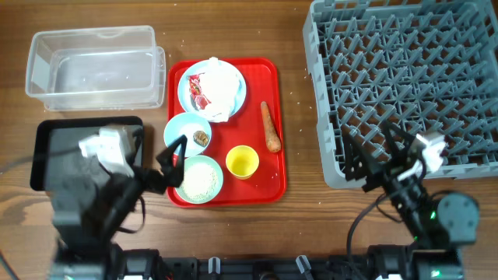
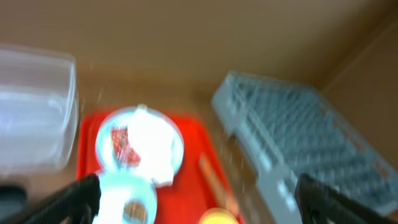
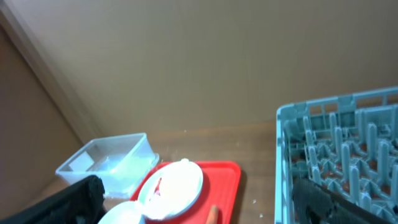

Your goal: Sort waste into correct bins and load items into the dishwasher rack

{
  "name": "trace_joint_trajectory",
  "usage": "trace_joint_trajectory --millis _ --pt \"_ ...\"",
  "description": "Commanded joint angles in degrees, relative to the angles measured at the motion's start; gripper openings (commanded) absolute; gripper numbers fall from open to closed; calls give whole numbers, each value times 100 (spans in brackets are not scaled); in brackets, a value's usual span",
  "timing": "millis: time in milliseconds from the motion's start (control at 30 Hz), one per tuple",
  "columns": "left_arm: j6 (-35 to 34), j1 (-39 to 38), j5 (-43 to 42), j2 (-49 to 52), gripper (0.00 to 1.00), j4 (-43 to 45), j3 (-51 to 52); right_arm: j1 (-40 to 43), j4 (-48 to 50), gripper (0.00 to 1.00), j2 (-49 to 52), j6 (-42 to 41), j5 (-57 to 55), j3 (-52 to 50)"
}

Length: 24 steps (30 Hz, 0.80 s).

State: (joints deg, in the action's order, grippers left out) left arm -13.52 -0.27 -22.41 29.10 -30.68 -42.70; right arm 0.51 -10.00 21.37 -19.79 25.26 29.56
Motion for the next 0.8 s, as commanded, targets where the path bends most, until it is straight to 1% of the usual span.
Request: trace_joint_trajectory --millis 0,67,167,233,433,500,767 --pt "457 -26 -22 1596 100 -1613 -2059 2 -820 100 977 570 275 1097" --pt "455 -26 -7 2450 100 -2719 -3062 2 -1311 100 1456 820 365 1565" --pt "455 -26 -7 3495 100 -4022 -4103 2 -1692 100 2057 927 605 1976" --pt "452 -26 -7 4153 100 -4544 -4478 2 -1674 100 2321 929 970 1989" --pt "457 -26 -9 5263 100 -4953 -4485 2 -1665 100 2736 909 1663 1989" --pt "745 -26 -31 5530 100 -5088 -4485 2 -1657 100 2811 927 1794 1989" --pt "822 72 -24 5630 100 -5049 -4577 2 -1598 100 2830 938 1786 1989"
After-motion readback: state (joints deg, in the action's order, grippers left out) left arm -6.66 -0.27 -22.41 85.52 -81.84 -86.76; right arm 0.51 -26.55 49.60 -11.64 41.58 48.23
